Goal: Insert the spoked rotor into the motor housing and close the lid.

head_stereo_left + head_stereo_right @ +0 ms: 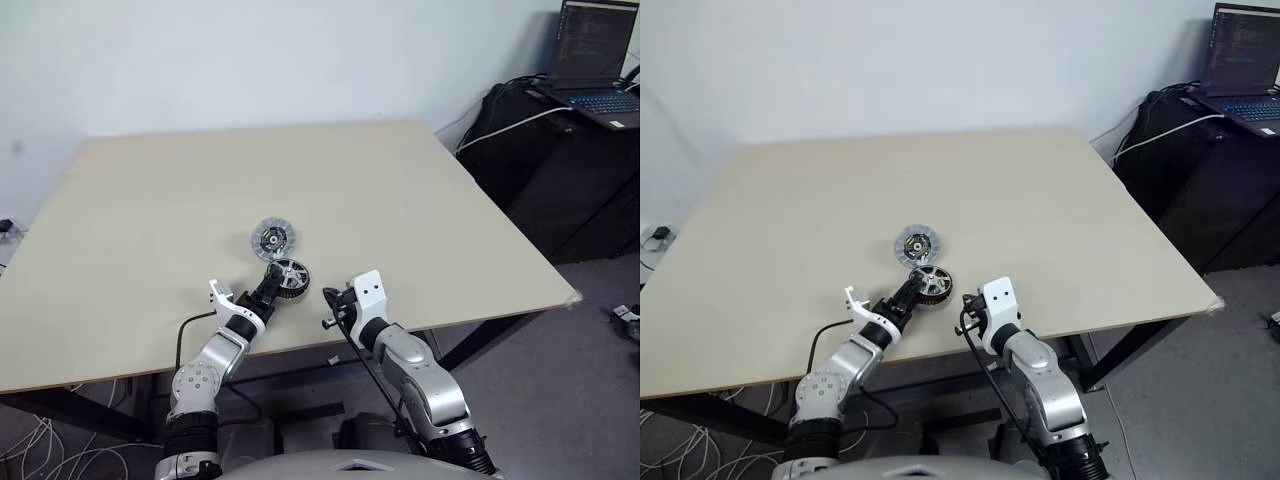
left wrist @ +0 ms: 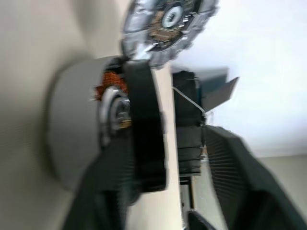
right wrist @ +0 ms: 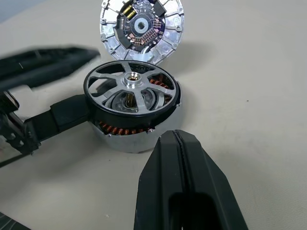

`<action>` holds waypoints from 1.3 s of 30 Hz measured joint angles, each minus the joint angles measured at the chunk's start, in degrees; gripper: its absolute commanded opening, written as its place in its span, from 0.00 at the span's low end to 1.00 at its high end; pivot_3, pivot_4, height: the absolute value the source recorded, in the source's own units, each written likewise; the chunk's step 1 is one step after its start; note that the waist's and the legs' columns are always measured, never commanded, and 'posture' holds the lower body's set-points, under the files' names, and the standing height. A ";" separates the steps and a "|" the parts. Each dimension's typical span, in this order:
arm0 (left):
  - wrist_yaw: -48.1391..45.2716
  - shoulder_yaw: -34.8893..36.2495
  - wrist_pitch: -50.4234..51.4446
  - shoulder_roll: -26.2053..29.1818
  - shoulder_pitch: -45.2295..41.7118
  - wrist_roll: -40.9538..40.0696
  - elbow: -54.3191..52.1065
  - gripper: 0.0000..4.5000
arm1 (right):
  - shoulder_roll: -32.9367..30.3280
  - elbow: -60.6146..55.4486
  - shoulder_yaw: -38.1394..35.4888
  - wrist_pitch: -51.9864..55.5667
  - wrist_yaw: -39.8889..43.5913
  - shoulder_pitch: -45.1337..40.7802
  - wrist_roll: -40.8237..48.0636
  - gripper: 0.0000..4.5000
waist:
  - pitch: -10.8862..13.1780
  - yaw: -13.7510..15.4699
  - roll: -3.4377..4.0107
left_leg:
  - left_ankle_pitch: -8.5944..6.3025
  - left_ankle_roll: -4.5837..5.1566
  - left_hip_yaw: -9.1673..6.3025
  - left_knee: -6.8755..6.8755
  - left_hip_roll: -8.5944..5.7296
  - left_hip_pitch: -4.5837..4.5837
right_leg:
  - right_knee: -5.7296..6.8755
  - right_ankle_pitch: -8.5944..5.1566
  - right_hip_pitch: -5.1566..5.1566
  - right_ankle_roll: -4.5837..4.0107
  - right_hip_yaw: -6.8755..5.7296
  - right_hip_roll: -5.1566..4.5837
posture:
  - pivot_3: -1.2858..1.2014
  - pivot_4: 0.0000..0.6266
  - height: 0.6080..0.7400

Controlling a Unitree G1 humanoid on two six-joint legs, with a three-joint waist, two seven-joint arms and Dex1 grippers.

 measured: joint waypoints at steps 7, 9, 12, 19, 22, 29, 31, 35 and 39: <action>-1.83 0.95 -0.26 -0.02 0.17 0.24 -0.23 0.89 | 0.01 0.00 -0.03 0.00 -0.06 0.04 0.02 0.00 | -0.16 -0.05 0.12 | 0.00 -0.02 -0.05 0.08 0.02 0.10 | 0.09 0.04 0.07 0.04 -0.01 -0.01 | 0.52 0.00 1.00; -2.44 1.48 -0.30 -0.06 0.41 0.23 -0.46 0.89 | 0.00 0.00 -0.07 0.00 -0.09 0.03 0.02 0.00 | -0.16 -0.17 0.12 | 0.00 -0.02 -0.05 0.07 0.02 0.08 | 0.09 0.03 0.02 0.04 -0.01 0.00 | 0.52 0.00 1.00; -2.53 2.24 -0.85 -0.13 0.68 0.29 -0.72 0.89 | 0.02 0.01 -0.05 0.00 -0.07 0.03 0.06 0.00 | -0.16 -0.25 0.12 | 0.00 -0.02 -0.04 0.06 0.02 -0.01 | 0.06 0.03 -0.03 0.02 0.01 0.01 | 0.52 0.00 1.00; -3.39 3.45 -2.09 -0.20 0.93 0.66 -0.67 0.89 | 0.04 0.01 -0.03 0.00 0.02 -0.11 0.12 0.00 | -0.12 -0.34 0.05 | -0.01 -0.02 -0.03 0.06 0.01 -0.05 | 0.03 0.03 -0.06 0.02 0.01 0.01 | 0.52 0.00 1.00; -4.50 3.37 -2.33 -0.18 0.93 1.62 -0.58 0.89 | 0.04 0.01 -0.04 0.00 0.01 -0.12 0.13 0.00 | -0.11 -0.42 0.05 | -0.01 -0.03 -0.02 0.05 0.02 -0.05 | 0.04 0.03 -0.08 0.02 0.00 0.03 | 0.52 0.00 1.00; -7.99 2.37 -3.82 -0.13 0.99 5.45 -0.48 0.89 | 0.08 0.01 -0.04 0.00 -0.01 -0.12 0.14 0.00 | -0.07 -0.44 -0.02 | -0.01 -0.02 -0.02 0.05 0.02 -0.11 | 0.04 0.03 -0.12 0.02 0.01 0.03 | 0.52 0.00 1.00; -8.55 2.53 -3.89 -0.15 1.01 6.03 -0.48 0.89 | 0.09 0.01 -0.03 -0.01 0.00 -0.12 0.14 0.00 | -0.06 -0.44 -0.03 | -0.01 -0.02 -0.03 0.05 0.02 -0.14 | 0.03 0.03 -0.14 0.02 0.01 0.03 | 0.52 0.00 1.00; -9.00 3.44 -4.02 -0.23 1.32 5.42 -0.49 0.89 | 0.14 0.01 -0.03 -0.02 0.00 -0.12 0.18 0.00 | -0.03 -0.65 -0.07 | -0.01 -0.03 -0.02 0.04 0.05 -0.16 | 0.02 0.02 -0.15 0.02 0.02 0.04 | 0.52 0.00 1.00; -9.14 6.36 -6.48 -0.38 2.21 3.72 -0.64 0.89 | 0.11 0.01 -0.05 -0.02 0.00 -0.11 0.20 0.00 | -0.02 -0.71 -0.08 | -0.02 -0.04 -0.04 0.02 0.07 -0.16 | 0.02 0.01 -0.17 -0.02 0.00 0.06 | 0.52 0.00 1.00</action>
